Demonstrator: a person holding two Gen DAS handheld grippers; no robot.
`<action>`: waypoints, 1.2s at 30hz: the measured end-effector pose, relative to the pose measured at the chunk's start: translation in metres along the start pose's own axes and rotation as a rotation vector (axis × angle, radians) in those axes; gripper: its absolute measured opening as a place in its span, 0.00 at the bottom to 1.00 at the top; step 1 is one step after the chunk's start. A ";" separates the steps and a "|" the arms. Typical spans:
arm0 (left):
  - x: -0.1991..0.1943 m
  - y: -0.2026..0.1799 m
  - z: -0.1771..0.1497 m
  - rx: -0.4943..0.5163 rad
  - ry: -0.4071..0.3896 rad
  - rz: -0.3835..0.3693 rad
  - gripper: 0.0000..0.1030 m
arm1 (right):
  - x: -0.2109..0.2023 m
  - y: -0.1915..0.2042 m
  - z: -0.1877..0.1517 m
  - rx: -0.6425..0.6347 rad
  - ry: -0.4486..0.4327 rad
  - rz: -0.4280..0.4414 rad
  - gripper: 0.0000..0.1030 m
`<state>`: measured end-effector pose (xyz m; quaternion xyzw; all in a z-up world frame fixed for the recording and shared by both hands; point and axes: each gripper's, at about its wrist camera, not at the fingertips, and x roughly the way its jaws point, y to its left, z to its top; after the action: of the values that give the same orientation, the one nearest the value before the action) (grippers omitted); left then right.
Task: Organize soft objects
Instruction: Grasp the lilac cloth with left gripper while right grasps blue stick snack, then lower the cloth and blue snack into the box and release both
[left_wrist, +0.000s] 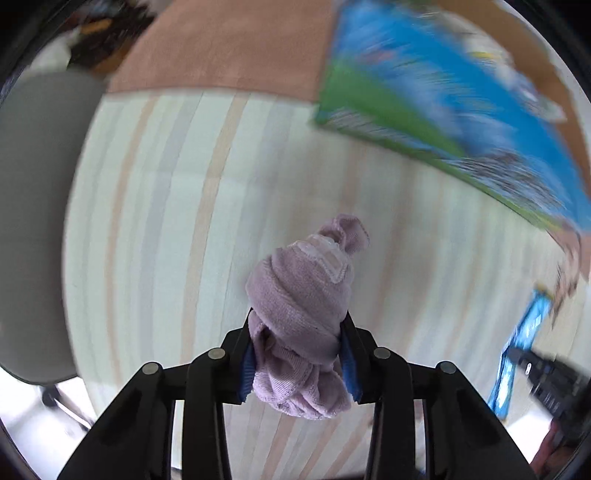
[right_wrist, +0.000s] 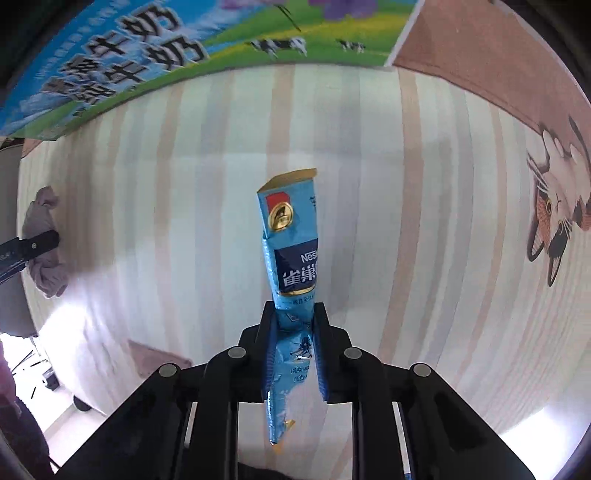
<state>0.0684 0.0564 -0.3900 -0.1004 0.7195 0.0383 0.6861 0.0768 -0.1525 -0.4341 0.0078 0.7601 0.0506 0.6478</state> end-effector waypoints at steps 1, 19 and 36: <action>-0.016 -0.007 -0.005 0.029 -0.024 -0.008 0.34 | -0.011 0.004 -0.002 -0.010 -0.018 0.020 0.18; -0.146 -0.088 0.162 0.218 -0.131 -0.033 0.34 | -0.226 0.010 0.108 -0.070 -0.351 -0.017 0.18; -0.061 -0.077 0.233 0.145 0.091 0.018 0.76 | -0.124 -0.015 0.215 -0.034 -0.187 -0.189 0.62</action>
<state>0.3140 0.0313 -0.3357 -0.0458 0.7517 -0.0125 0.6578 0.3094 -0.1630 -0.3465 -0.0703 0.6929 0.0014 0.7176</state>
